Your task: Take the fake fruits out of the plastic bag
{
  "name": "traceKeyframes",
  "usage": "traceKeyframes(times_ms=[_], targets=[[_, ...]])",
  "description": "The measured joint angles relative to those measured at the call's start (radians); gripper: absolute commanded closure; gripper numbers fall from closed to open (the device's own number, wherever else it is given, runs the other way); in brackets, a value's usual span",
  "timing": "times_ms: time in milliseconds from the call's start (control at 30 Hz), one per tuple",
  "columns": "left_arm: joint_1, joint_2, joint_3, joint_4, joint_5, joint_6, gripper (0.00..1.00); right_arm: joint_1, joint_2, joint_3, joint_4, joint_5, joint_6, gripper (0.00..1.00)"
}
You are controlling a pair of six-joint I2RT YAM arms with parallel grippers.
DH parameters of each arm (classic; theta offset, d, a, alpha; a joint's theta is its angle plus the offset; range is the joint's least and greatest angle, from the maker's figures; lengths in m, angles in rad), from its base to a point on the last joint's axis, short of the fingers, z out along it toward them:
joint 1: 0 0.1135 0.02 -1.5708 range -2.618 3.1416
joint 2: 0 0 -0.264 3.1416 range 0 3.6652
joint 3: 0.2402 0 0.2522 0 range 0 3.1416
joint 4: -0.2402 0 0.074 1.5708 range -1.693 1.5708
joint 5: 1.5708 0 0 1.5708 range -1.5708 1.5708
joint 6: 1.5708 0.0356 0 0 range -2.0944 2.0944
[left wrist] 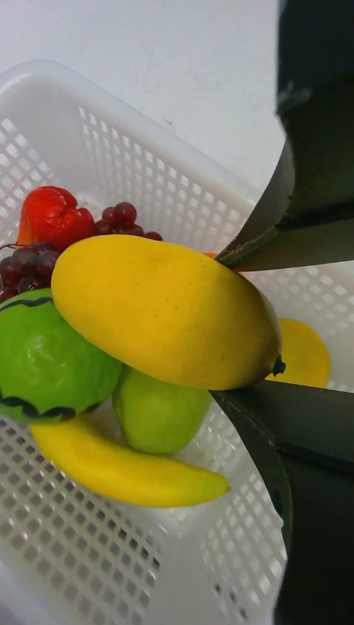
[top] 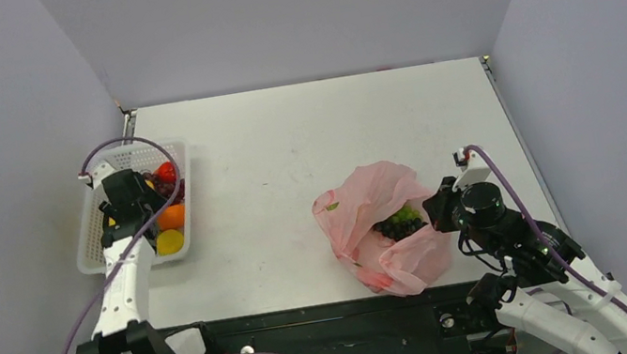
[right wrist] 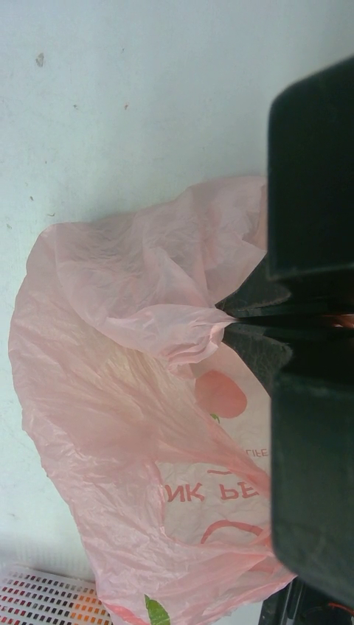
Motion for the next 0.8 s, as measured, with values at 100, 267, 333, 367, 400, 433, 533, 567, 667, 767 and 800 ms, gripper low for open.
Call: traceKeyframes(times_ms=[100, 267, 333, 367, 400, 433, 533, 567, 667, 767, 800], targets=[[0.089, 0.148, 0.05, 0.062, 0.154, -0.076, 1.0, -0.005, -0.001, 0.0, 0.001, 0.001, 0.0, 1.0], [0.167, 0.345, 0.126, 0.143, 0.343, -0.187, 0.99, -0.005, -0.006, 0.0, 0.006, 0.001, 0.0, 1.0], [0.174, 0.387, 0.147, 0.171, 0.396, -0.214, 0.94, -0.005, -0.011, 0.0, 0.006, 0.002, 0.0, 1.0], [0.174, 0.405, 0.155, 0.188, 0.425, -0.23, 0.93, -0.005, -0.012, 0.0, 0.006, 0.002, 0.0, 1.0], [0.174, 0.418, 0.16, 0.203, 0.45, -0.239, 0.92, -0.005, -0.012, 0.0, 0.006, 0.003, 0.0, 1.0], [0.174, 0.427, 0.163, 0.212, 0.469, -0.248, 0.88, -0.005, -0.011, 0.0, 0.006, 0.004, 0.0, 1.0], [0.174, 0.454, 0.166, 0.241, 0.534, -0.265, 0.8, -0.006, -0.011, 0.0, 0.006, 0.004, 0.0, 1.0], [0.174, 0.459, 0.166, 0.243, 0.547, -0.267, 0.72, -0.006, -0.011, 0.0, 0.006, 0.004, 0.0, 1.0], [0.174, 0.465, 0.165, 0.246, 0.574, -0.278, 0.5, -0.006, -0.011, 0.0, 0.006, 0.004, -0.001, 1.0], [0.174, 0.464, 0.165, 0.248, 0.577, -0.283, 0.27, -0.006, -0.011, 0.0, 0.007, 0.004, -0.001, 1.0], [0.174, 0.462, 0.164, 0.246, 0.576, -0.282, 0.24, -0.006, -0.011, 0.0, 0.007, 0.004, -0.001, 1.0]])
